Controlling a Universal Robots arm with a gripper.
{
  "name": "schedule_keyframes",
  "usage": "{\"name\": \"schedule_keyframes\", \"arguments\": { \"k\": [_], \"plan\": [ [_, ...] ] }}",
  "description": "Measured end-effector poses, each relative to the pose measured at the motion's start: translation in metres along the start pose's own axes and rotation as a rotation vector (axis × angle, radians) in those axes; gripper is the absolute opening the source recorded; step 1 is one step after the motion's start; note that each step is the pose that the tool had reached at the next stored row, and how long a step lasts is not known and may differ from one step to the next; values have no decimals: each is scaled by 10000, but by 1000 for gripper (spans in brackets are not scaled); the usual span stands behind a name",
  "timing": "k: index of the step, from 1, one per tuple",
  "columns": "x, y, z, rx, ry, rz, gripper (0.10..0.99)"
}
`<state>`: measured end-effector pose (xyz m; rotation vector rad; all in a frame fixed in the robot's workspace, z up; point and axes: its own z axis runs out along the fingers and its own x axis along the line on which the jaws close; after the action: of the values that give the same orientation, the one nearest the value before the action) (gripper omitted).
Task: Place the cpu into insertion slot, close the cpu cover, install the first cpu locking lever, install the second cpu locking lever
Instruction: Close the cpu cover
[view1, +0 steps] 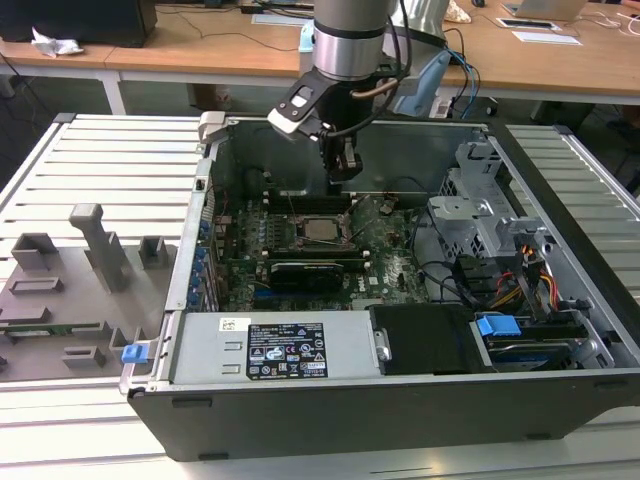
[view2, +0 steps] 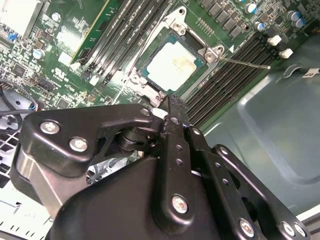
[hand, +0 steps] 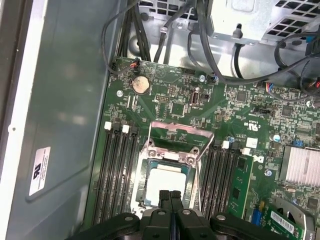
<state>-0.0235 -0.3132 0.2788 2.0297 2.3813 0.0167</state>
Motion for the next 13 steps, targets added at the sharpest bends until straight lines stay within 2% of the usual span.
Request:
{"name": "schedule_keyframes", "arguments": {
  "k": [13],
  "plan": [
    [-10,69,1,2,1,0,106]
  ]
}}
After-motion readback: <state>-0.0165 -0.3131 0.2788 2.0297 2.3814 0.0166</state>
